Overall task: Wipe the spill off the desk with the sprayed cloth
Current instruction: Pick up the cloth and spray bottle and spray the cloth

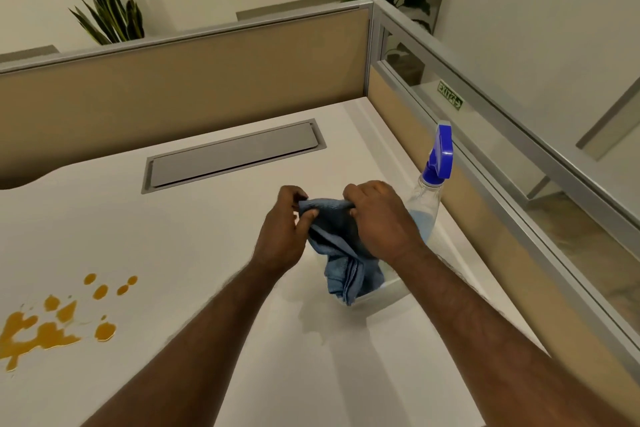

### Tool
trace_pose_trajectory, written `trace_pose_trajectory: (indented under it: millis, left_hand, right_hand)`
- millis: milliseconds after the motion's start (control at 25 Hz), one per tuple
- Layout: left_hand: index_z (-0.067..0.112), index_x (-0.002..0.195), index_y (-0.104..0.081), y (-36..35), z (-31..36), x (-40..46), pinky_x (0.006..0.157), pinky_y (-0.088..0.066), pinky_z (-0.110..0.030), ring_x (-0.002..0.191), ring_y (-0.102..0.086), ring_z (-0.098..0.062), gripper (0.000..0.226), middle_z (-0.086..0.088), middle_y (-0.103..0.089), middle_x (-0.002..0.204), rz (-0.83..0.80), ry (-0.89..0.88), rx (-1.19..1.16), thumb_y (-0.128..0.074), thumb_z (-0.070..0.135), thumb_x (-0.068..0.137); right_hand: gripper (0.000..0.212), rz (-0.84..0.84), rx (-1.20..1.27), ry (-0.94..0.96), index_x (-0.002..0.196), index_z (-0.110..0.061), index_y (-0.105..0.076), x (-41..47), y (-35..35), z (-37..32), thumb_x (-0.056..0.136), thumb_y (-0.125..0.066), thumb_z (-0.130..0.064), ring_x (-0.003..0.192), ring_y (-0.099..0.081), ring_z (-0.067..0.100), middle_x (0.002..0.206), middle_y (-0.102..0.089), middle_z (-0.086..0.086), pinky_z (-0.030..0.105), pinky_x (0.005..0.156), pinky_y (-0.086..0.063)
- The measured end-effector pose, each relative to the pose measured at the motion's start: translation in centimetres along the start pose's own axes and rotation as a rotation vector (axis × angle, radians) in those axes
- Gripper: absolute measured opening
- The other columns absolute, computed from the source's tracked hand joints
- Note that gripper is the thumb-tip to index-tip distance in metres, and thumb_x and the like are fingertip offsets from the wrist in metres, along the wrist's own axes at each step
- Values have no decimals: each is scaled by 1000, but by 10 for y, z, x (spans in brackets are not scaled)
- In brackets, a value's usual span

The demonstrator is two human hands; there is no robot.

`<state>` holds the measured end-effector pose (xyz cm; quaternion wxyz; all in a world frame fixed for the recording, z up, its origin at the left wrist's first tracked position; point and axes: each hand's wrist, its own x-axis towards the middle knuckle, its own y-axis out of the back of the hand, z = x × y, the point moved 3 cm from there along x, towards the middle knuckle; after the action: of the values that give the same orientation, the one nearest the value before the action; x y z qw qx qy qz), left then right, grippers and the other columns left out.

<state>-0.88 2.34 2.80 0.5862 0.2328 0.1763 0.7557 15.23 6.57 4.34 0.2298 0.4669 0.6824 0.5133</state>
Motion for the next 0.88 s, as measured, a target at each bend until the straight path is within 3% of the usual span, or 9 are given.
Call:
trace_pose_trajectory:
  millis: [80,200,360,560,720,880]
  left_hand:
    - [19,117,-46,14,5,0,81,-52,-24,98,-60,-18,25,-1,-60,105,4,111,-301,-56,21,95]
    - [23,117,-57,29,10,-1,77,-55,-22,105,-63,-18,24,-1,-66,112,-123,233,-533,-53,31,94]
    - [21,109,-61,53,12,-10,80,-55,-30,104,-65,-24,20,-3,-69,109,-161,301,-626,-54,29,92]
    - [19,104,-60,85,18,-12,74,-55,-31,88,-68,-19,14,-2,-71,96,-166,375,-764,-57,20,91]
    - [10,105,-63,98,7,-16,72,-55,-34,85,-68,-25,18,-9,-72,94,-126,522,-843,-56,22,93]
    - [5,115,-62,106,-9,-19,76,-54,-40,93,-68,-30,31,-13,-73,102,-76,585,-964,-58,25,91]
  right_hand:
    - [15,33,101,34,108,-16,-51,5,23,-15,94,-48,-13,101,-47,22,109,-59,8,28,79,-36]
    - [12,77,226,27,108,-21,-51,16,48,-35,97,-46,-19,93,-47,16,103,-52,4,26,77,-40]
    - [11,162,349,45,106,-23,-51,33,60,-60,95,-49,-21,94,-51,17,103,-58,4,28,78,-45]
    - [12,207,619,56,101,-13,-58,49,56,-87,89,-58,-12,95,-59,19,103,-64,7,29,83,-48]
    - [25,298,479,58,109,-19,-57,50,44,-95,85,-65,-21,105,-53,18,110,-61,1,30,90,-45]
    - [26,653,355,8,109,-15,-58,14,41,-83,84,-65,-23,103,-56,20,110,-65,6,33,88,-48]
